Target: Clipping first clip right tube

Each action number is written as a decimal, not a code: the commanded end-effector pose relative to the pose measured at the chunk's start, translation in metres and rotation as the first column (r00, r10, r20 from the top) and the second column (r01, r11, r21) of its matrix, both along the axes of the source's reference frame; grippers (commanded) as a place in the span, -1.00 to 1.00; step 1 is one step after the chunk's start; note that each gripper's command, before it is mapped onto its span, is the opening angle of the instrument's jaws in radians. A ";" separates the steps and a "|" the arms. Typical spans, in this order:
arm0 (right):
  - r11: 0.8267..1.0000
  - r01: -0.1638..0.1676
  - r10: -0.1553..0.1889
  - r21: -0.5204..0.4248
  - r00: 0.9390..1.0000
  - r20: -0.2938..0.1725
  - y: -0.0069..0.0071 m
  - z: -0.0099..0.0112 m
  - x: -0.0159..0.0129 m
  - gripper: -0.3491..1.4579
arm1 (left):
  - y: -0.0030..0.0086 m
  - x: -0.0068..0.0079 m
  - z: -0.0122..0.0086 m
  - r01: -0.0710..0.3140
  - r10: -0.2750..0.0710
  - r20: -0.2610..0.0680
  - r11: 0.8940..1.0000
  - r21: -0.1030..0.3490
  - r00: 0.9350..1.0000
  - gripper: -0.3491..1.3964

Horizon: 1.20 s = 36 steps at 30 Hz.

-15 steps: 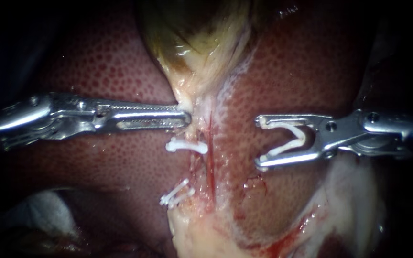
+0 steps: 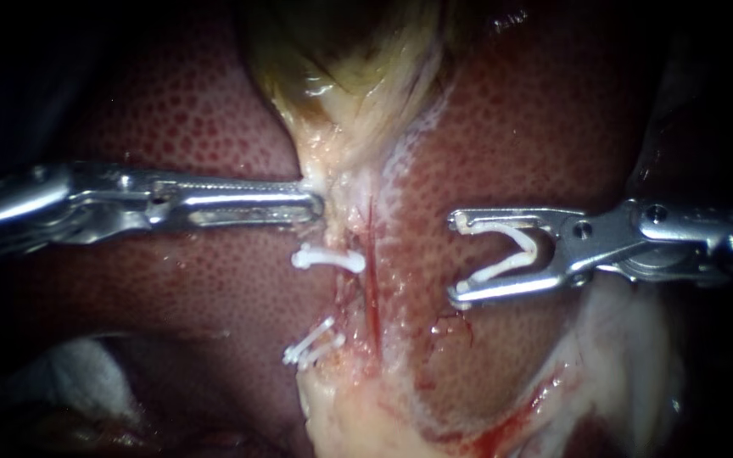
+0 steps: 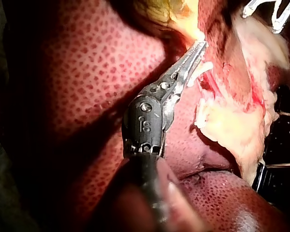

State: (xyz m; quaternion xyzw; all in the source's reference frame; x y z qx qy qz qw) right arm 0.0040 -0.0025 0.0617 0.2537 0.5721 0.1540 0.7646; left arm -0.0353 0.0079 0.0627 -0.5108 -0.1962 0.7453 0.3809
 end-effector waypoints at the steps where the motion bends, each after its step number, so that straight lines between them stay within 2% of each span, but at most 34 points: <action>1: 1.000 0.000 0.000 0.000 1.000 0.000 0.0000 0.0000 0.0000 -0.07 | 0.0004 0.0006 -0.0007 0.011 -0.011 0.016 1.000 -0.004 1.000 -1.00; 5: 1.000 0.000 0.000 0.000 1.000 0.000 0.0000 0.0001 0.0000 -0.07 | 0.0017 0.0032 -0.0037 0.041 -0.039 0.041 0.998 -0.043 0.998 -1.00; 9: 1.000 0.000 0.000 0.000 1.000 0.000 0.0000 0.0001 0.0000 -0.06 | 0.0022 0.0045 -0.0056 0.060 -0.056 0.061 0.996 -0.065 0.997 -1.00; 16: 1.000 -0.001 0.001 -0.002 1.000 0.000 -0.0001 0.0002 0.0001 -0.06 | 0.0021 0.0045 -0.0059 0.061 -0.056 0.063 0.995 -0.077 0.996 -1.00; 20: 1.000 0.001 -0.001 -0.006 1.000 -0.004 -0.0006 0.0011 0.0005 -0.06 | 0.0021 0.0045 -0.0059 0.061 -0.056 0.063 0.995 -0.077 0.996 -1.00; 25: 1.000 0.008 -0.009 0.025 1.000 0.004 -0.0023 0.0038 0.0021 -0.06 | 0.0020 0.0044 -0.0058 0.061 -0.057 0.063 0.995 -0.078 0.996 -1.00; 36: 0.994 0.018 -0.025 0.104 0.997 0.072 -0.0060 0.0116 0.0061 -0.06 | 0.0017 0.0043 -0.0057 0.062 -0.057 0.061 0.995 -0.080 0.996 -1.00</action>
